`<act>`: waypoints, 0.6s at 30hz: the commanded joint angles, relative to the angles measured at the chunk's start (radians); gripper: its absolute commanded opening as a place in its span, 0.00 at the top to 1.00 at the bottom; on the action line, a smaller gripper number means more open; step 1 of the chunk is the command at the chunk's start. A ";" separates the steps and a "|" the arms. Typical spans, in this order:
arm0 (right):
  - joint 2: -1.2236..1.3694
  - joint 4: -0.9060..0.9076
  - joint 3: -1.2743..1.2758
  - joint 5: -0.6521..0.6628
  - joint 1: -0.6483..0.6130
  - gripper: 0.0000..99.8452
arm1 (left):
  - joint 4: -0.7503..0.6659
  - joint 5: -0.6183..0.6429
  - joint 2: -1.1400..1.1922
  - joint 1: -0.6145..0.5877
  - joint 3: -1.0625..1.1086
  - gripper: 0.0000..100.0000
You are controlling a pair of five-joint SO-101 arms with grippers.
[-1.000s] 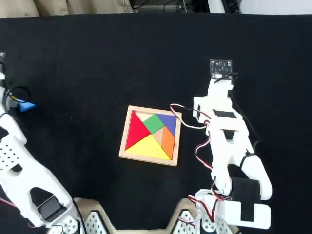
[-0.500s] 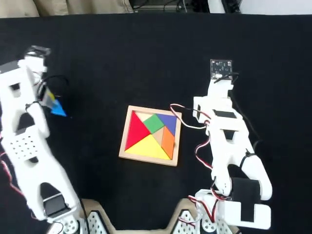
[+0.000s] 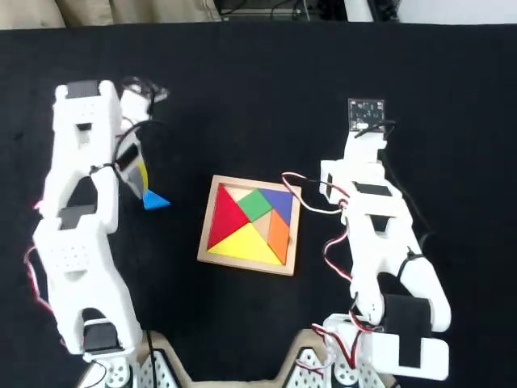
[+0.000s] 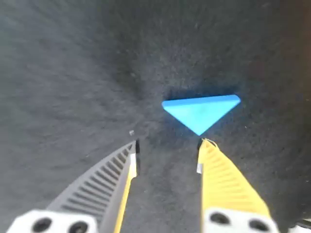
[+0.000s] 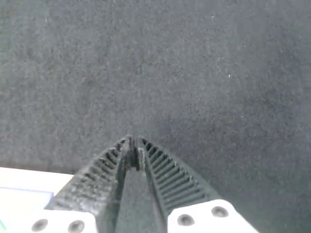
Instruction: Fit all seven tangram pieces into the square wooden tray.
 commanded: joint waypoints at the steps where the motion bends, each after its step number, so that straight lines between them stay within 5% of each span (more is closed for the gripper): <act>1: -0.001 -0.014 -0.041 0.005 -0.014 0.99 | 0.032 -0.146 -0.203 -0.007 -0.058 0.79; 8: -0.001 -0.014 -0.041 0.005 -0.015 0.99 | -0.026 -0.545 -0.304 0.041 0.097 0.79; 12: -0.001 -0.014 -0.039 0.005 -0.011 0.99 | -0.032 -0.895 -0.304 0.091 0.259 0.79; 18: 0.001 -0.018 -0.039 0.005 -0.012 0.99 | -0.207 -0.896 -0.302 0.119 0.383 0.79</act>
